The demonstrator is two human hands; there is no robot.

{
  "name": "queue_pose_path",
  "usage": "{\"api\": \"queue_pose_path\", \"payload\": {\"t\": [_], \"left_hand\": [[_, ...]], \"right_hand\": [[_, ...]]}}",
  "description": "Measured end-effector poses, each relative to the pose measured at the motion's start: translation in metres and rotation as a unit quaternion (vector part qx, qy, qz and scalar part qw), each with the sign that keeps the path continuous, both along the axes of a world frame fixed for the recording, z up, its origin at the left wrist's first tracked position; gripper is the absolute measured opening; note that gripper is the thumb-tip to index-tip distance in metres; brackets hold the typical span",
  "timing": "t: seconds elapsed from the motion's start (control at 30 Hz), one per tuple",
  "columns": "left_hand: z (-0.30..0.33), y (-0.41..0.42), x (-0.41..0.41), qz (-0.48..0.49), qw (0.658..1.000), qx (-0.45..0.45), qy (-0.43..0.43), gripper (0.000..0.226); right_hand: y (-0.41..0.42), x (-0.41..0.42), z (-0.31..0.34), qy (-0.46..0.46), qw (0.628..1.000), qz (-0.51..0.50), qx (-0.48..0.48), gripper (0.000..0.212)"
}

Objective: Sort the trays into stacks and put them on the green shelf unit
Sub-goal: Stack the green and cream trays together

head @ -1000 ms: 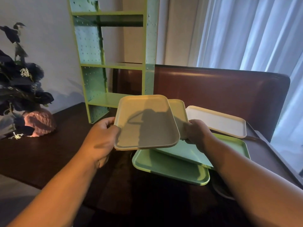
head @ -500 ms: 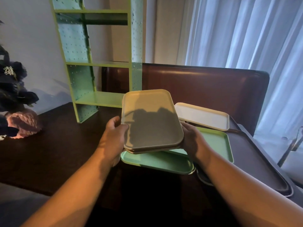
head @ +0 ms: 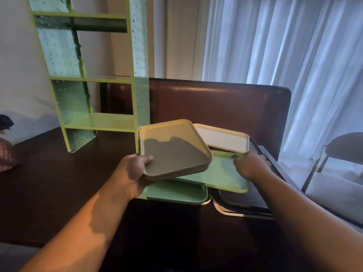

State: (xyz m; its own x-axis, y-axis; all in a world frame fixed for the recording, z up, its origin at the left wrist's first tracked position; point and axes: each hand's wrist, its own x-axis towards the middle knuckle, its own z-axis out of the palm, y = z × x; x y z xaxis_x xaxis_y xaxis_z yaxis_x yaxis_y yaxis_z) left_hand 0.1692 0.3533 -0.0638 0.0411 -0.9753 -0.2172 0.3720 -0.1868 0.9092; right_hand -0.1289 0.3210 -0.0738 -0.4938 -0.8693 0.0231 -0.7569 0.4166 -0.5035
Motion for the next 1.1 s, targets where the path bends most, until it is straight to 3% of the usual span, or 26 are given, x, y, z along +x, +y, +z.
{"api": "queue_pose_path", "payload": {"t": [0.2, 0.27, 0.33, 0.4, 0.5, 0.63, 0.7, 0.77, 0.83, 0.9, 1.03, 1.1], "left_hand": [[-0.002, -0.004, -0.024, -0.026, 0.999, 0.025, 0.011, 0.019], [-0.001, -0.002, -0.033, -0.033, 0.999, 0.038, 0.017, 0.016], [-0.003, -0.004, -0.039, -0.021, 0.999, 0.049, 0.009, 0.015], [-0.007, -0.006, -0.045, -0.006, 0.999, 0.050, 0.009, 0.016], [-0.010, -0.006, -0.056, 0.019, 0.999, 0.030, 0.006, 0.013], [-0.009, -0.011, -0.068, 0.092, 0.992, -0.014, -0.082, 0.006], [-0.008, -0.015, -0.071, 0.133, 0.977, -0.038, -0.164, 0.021], [-0.007, -0.021, -0.075, 0.137, 0.966, -0.068, -0.210, 0.054], [-0.010, -0.028, -0.084, 0.111, 0.973, -0.068, -0.191, 0.079], [-0.010, -0.035, -0.096, 0.102, 0.983, -0.029, -0.148, 0.085], [-0.002, -0.034, -0.116, 0.047, 0.998, 0.012, -0.037, 0.019], [-0.003, -0.035, -0.122, 0.033, 0.998, 0.012, -0.049, 0.013]], "right_hand": [[0.003, -0.009, -0.006, -0.029, 0.998, 0.037, 0.047, 0.027], [0.007, -0.010, -0.005, -0.088, 0.995, 0.029, 0.025, 0.019], [0.010, -0.008, -0.008, -0.203, 0.979, 0.019, -0.008, 0.016], [0.015, -0.004, -0.011, -0.324, 0.944, -0.006, -0.065, 0.023], [0.032, 0.011, -0.006, -0.483, 0.856, -0.038, -0.182, 0.021], [0.059, 0.026, 0.005, -0.575, 0.785, -0.022, -0.230, 0.024], [0.068, 0.029, 0.008, -0.608, 0.756, -0.024, -0.239, 0.025], [0.076, 0.034, 0.006, -0.640, 0.728, -0.015, -0.245, 0.026], [0.081, 0.039, 0.003, -0.673, 0.698, 0.005, -0.246, 0.028], [0.080, 0.043, -0.003, -0.707, 0.662, 0.012, -0.246, 0.030], [0.078, 0.045, -0.014, -0.757, 0.600, 0.017, -0.258, 0.048], [0.079, 0.036, -0.017, -0.762, 0.594, 0.023, -0.257, 0.049]]}}
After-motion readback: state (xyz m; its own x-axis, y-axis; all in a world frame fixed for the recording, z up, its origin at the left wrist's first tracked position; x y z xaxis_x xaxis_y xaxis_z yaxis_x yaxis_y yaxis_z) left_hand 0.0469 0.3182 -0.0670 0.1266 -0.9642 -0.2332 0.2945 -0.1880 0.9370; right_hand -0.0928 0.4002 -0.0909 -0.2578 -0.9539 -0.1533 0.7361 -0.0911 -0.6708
